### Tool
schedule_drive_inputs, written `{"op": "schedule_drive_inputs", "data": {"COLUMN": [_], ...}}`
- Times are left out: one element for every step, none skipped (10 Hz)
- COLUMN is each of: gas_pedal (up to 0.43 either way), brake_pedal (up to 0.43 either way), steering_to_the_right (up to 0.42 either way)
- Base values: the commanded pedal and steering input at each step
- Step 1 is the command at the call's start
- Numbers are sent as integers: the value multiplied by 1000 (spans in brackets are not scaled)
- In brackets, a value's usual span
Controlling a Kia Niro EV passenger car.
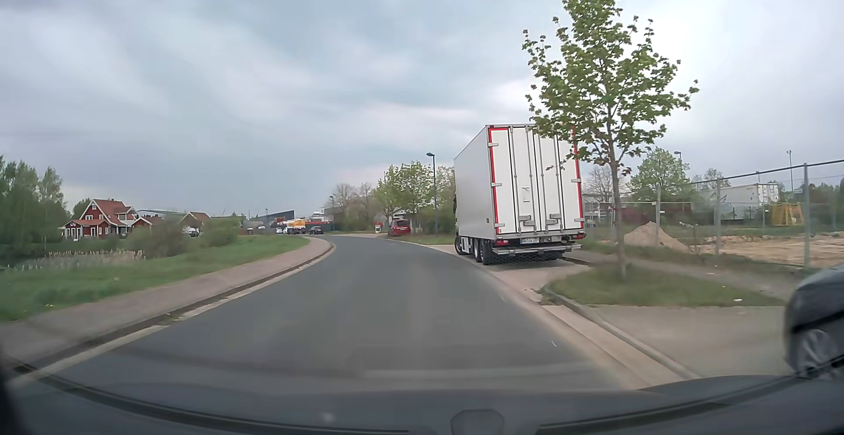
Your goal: Follow the waypoints while adhering to traffic rules and regulations
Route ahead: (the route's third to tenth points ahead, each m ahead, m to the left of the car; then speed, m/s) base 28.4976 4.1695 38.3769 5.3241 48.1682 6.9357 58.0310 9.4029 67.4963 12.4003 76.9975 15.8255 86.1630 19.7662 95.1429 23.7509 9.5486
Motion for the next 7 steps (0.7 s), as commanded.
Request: {"op": "schedule_drive_inputs", "data": {"gas_pedal": [260, 260, 248, 248, 248, 248, 248], "brake_pedal": [0, 0, 0, 0, 0, 0, 0], "steering_to_the_right": [-31, -31, -28, -25, -21, -20, -18]}}
